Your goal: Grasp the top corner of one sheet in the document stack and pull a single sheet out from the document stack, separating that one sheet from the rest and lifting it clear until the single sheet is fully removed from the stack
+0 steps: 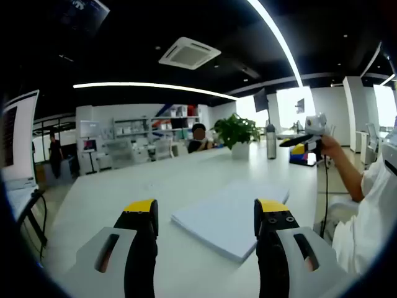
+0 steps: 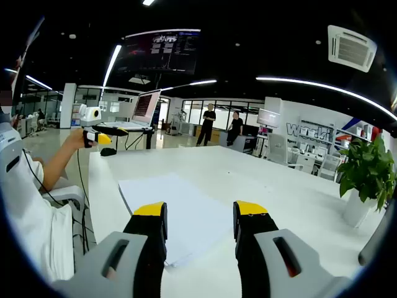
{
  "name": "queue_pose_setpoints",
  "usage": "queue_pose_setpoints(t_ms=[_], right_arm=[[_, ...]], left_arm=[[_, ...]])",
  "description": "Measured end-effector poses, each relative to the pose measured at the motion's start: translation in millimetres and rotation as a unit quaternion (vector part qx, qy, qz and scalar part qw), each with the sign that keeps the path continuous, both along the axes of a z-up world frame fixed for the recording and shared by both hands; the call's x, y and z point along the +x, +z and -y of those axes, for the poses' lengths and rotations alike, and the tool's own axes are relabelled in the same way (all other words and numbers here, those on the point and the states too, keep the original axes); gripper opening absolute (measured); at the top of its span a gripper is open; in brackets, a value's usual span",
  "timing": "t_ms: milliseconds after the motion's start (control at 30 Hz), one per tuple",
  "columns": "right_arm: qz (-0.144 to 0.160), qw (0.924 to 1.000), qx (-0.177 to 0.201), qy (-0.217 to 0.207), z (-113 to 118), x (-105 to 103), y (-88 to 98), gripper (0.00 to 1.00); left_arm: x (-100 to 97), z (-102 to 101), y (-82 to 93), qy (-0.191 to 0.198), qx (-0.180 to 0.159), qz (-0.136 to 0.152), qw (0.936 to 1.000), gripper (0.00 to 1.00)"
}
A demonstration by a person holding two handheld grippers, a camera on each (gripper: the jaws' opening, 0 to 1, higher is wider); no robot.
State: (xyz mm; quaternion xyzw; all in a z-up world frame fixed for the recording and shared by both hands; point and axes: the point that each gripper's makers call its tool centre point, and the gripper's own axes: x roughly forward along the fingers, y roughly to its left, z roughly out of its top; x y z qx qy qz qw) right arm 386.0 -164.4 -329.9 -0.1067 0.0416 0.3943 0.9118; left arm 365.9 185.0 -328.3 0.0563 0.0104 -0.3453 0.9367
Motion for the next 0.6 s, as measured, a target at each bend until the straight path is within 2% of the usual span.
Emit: queue_pose_setpoints(t_ms=[600], right_arm=[[-0.003, 0.9999, 0.008, 0.006, 1.0, -2.4, 1.9, 0.43]], left_arm=[[-1.1, 5.0, -3.2, -0.013, 0.0, -0.007, 0.9999, 0.62]])
